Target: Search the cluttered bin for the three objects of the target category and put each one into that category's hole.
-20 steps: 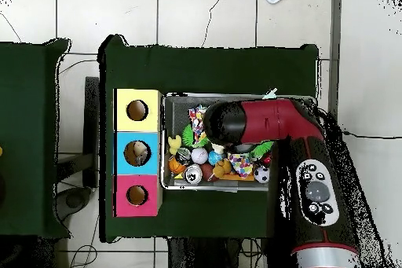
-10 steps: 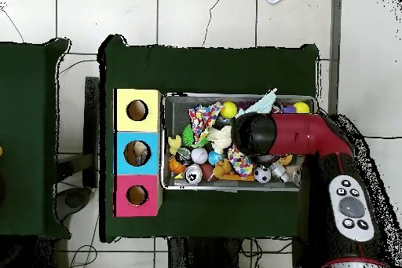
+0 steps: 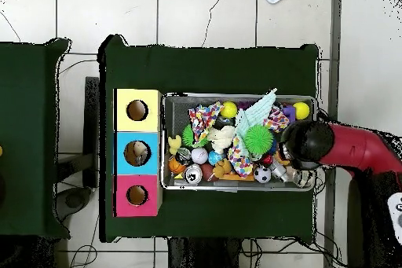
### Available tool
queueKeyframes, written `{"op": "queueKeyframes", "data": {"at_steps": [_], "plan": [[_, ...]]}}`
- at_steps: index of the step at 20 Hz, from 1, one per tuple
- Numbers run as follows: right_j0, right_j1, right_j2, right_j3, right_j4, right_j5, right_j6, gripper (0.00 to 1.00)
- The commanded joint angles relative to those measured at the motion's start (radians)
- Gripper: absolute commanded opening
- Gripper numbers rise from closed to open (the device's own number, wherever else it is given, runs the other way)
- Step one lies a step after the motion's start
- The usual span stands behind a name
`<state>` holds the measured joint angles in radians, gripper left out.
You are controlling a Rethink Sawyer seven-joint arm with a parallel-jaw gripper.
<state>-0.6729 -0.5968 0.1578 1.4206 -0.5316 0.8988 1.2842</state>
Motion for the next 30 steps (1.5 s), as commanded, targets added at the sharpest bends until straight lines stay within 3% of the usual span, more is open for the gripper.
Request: {"op": "queueKeyframes", "data": {"at_steps": [1,8,13,18,25,30], "plan": [[-0.058,0.105,0.145,-0.059,-0.074,0.034,-0.339,1.00],[-0.179,0.204,0.275,-0.027,-0.053,-0.079,-0.370,1.00],[-0.193,0.256,0.313,-0.040,-0.083,-0.116,-0.321,1.00],[-0.188,0.275,0.319,-0.069,-0.125,-0.124,-0.295,1.00],[-0.120,0.252,0.236,-0.151,-0.309,-0.144,-0.273,1.00],[-0.110,0.224,0.225,-0.167,-0.368,-0.119,-0.268,1.00]]}}
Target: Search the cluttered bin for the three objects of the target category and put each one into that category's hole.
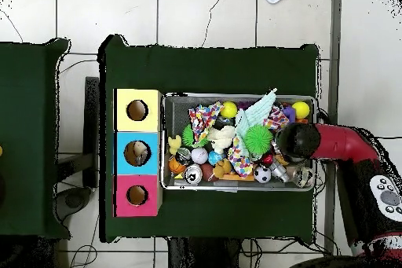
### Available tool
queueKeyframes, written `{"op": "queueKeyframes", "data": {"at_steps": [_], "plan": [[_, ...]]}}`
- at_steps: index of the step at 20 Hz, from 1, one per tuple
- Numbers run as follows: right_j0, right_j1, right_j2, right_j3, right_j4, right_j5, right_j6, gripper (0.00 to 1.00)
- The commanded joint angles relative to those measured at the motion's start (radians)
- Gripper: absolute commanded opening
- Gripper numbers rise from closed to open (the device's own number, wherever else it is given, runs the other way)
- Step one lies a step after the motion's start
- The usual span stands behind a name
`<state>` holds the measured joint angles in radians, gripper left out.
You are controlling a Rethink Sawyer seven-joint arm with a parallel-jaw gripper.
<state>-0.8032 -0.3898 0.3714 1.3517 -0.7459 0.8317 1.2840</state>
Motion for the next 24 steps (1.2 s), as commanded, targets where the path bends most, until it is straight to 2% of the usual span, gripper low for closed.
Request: {"op": "queueKeyframes", "data": {"at_steps": [1,6,17,21,24], "plan": [[0.019,0.014,0.014,-0.099,-0.159,-0.047,-0.267,1.00],[0.039,0.014,0.015,-0.115,-0.182,-0.017,-0.255,1.00],[0.066,-0.056,0.012,-0.099,-0.163,0.075,-0.272,1.00],[0.053,-0.090,0.005,-0.078,-0.173,0.071,-0.289,1.00],[0.015,-0.167,0.034,-0.020,-0.111,0.115,-0.345,1.00]]}}
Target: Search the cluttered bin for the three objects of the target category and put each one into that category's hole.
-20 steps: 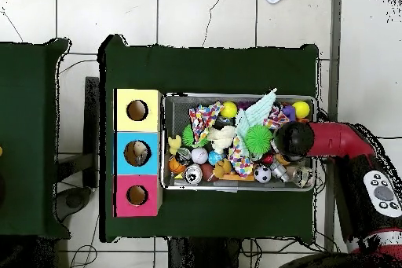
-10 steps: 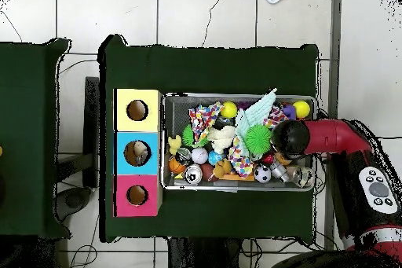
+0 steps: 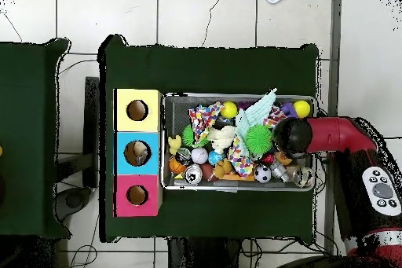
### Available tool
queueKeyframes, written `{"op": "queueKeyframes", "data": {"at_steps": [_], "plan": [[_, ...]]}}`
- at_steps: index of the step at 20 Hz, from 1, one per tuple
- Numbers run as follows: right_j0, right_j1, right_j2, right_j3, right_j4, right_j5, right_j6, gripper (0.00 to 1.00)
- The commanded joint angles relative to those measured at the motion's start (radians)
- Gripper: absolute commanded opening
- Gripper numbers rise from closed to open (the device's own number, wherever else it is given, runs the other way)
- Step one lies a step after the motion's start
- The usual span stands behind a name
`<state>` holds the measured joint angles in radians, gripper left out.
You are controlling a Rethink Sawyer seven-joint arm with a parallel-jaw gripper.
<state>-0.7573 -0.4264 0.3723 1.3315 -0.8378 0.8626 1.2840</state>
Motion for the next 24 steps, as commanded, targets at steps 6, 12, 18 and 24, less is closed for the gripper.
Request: {"op": "queueKeyframes", "data": {"at_steps": [6,12,18,24], "plan": [[-0.066,-0.207,0.066,0.048,0.058,0.181,-0.392,1.00],[-0.056,-0.179,0.077,0.027,0.058,0.211,-0.380,1.00],[-0.069,-0.145,0.108,0.028,0.075,0.189,-0.372,1.00],[-0.121,-0.049,0.158,0.060,0.138,0.168,-0.370,1.00]]}}
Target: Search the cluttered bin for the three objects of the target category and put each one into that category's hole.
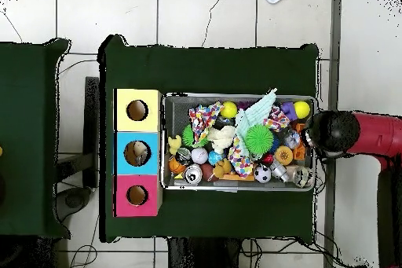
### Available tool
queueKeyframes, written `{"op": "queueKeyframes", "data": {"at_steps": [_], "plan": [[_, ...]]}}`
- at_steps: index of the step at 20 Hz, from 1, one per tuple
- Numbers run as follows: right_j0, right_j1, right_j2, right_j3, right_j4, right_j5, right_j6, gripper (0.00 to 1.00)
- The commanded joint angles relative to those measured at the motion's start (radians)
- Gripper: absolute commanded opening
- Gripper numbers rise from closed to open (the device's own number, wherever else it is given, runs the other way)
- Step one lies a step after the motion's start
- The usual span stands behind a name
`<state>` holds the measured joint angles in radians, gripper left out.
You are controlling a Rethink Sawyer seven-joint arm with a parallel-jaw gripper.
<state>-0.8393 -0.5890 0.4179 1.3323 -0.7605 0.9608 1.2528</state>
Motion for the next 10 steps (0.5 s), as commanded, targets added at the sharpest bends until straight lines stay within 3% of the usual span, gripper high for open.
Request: {"op": "queueKeyframes", "data": {"at_steps": [1,6,10], "plan": [[-0.051,0.120,0.124,0.070,0.076,0.076,-0.344,1.00],[-0.087,0.160,0.173,0.085,0.134,0.092,-0.348,1.00],[-0.057,0.171,0.166,0.044,0.102,0.098,-0.334,1.00]]}}
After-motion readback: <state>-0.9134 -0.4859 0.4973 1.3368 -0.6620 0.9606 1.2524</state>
